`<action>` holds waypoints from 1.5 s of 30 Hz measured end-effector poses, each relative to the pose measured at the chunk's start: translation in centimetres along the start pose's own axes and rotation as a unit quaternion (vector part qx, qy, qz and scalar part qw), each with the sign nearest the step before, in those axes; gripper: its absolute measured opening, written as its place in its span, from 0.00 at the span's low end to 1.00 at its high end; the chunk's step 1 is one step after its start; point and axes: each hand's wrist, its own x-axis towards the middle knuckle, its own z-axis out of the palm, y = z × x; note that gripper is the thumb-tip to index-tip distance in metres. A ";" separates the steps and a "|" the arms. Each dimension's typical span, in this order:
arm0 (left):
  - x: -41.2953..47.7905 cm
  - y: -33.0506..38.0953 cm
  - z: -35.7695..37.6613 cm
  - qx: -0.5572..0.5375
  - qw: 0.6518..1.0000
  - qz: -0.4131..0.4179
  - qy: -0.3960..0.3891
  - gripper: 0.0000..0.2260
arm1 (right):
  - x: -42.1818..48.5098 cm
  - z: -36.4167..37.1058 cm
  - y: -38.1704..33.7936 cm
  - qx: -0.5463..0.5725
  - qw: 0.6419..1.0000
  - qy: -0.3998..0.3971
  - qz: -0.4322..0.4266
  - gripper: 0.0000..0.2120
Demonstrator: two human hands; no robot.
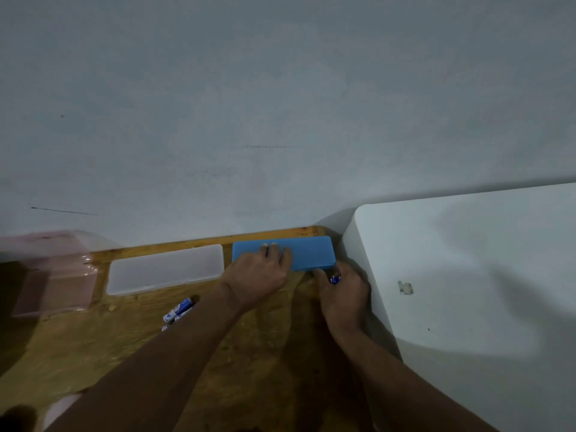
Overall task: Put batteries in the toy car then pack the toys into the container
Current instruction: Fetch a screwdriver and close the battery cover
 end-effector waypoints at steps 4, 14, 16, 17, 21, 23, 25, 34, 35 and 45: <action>0.5 1.7 -1.7 0.036 0.997 -0.018 -0.062 0.16 | 0.1 0.0 0.2 -0.008 1.000 -0.025 0.009 0.18; 1.3 1.9 -2.5 0.115 0.992 0.048 -0.036 0.14 | 0.3 0.1 0.4 -0.036 0.998 -0.041 0.006 0.19; 1.2 1.4 -3.0 0.091 0.993 0.062 -0.042 0.11 | 0.3 0.1 0.5 -0.037 0.998 -0.044 0.009 0.19; 1.1 1.0 -3.1 0.081 0.994 0.066 -0.036 0.10 | 0.3 0.1 0.5 -0.037 0.998 -0.046 0.010 0.18; 0.5 -0.1 -0.8 -0.007 0.997 0.050 0.058 0.09 | 0.1 0.0 0.5 -0.018 0.998 -0.053 0.010 0.17; 0.1 -0.6 -0.1 -0.049 0.995 0.021 0.087 0.12 | 0.1 0.0 0.5 -0.013 0.999 -0.052 0.006 0.17; -0.2 -1.2 0.3 -0.101 0.989 -0.007 0.108 0.15 | 0.1 -0.1 0.4 -0.011 0.999 -0.049 -0.003 0.17; -0.1 -3.4 -2.1 -0.294 0.953 -0.058 0.054 0.19 | -1.6 -1.3 -0.9 0.007 1.000 -0.029 -0.006 0.20; 0.2 -3.7 -2.2 -0.316 0.945 -0.068 0.042 0.18 | -2.1 -1.4 -1.1 -0.004 0.999 -0.039 -0.015 0.18; 3.3 -6.1 -3.3 -0.408 0.907 -0.092 -0.052 0.13 | 2.3 -2.9 -6.6 -0.366 0.788 -0.206 -0.451 0.17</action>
